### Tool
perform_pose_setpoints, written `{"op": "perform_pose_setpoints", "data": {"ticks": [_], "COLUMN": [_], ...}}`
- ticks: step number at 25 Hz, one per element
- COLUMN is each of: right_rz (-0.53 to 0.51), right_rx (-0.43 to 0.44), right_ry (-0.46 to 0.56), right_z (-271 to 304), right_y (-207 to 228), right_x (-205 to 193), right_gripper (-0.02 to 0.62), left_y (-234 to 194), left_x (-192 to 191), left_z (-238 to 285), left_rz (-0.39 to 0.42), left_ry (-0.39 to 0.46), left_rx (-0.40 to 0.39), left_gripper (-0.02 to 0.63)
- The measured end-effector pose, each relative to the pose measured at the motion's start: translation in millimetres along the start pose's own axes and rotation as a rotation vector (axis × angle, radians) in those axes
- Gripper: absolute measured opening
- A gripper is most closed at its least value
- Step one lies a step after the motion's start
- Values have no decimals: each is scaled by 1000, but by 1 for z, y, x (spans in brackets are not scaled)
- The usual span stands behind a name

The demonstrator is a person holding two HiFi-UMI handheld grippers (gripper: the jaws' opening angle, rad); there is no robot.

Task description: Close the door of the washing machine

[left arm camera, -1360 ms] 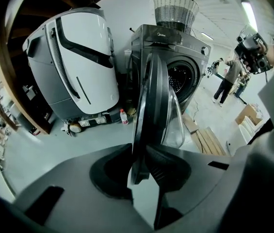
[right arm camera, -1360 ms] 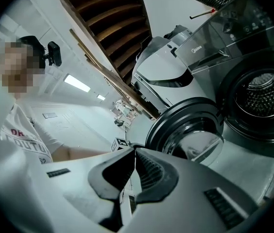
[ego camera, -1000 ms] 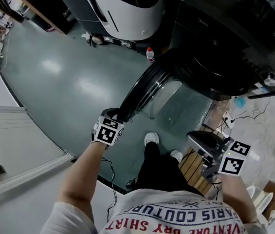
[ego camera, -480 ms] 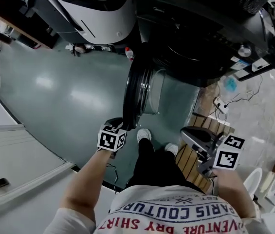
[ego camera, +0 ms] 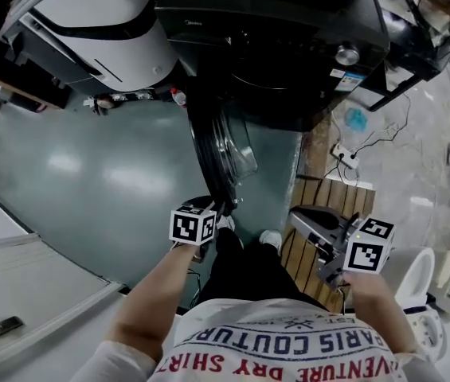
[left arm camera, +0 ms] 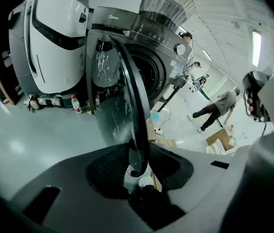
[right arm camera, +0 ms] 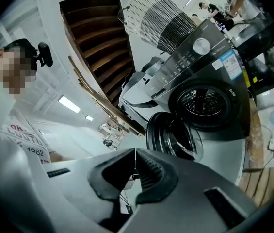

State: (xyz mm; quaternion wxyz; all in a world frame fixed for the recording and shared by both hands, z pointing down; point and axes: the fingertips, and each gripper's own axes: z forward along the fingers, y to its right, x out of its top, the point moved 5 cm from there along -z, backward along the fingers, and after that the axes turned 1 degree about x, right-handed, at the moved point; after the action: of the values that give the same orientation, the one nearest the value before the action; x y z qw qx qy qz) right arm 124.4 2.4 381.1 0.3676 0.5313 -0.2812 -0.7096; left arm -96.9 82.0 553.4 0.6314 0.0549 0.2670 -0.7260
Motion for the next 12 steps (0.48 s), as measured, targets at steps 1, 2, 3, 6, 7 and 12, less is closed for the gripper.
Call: {"op": "perform_pose_setpoints", "data": {"ticks": [1, 2, 3, 6, 7, 12], "right_rz": [7, 15, 22, 38, 43, 72], "right_rx": [-9, -17, -26, -52, -61, -99], "right_ry": [12, 24, 34, 59, 70, 126], "right_z": [-7, -13, -20, -39, -45, -74], "right_y": [3, 6, 9, 18, 22, 38], "right_x": [-1, -2, -2, -5, -6, -4], "right_gripper": [23, 23, 23, 23, 23, 23], "left_y": [7, 15, 22, 42, 48, 79], "left_x": [4, 7, 12, 25, 30, 56], "left_z": [5, 10, 15, 31, 36, 60], "left_rz": [-10, -16, -20, -33, -37, -37], "left_ry": [1, 2, 3, 0, -1, 0], "left_rx": [-11, -21, -30, -59, -69, -105], "left_gripper": [144, 149, 154, 166, 169, 181]}}
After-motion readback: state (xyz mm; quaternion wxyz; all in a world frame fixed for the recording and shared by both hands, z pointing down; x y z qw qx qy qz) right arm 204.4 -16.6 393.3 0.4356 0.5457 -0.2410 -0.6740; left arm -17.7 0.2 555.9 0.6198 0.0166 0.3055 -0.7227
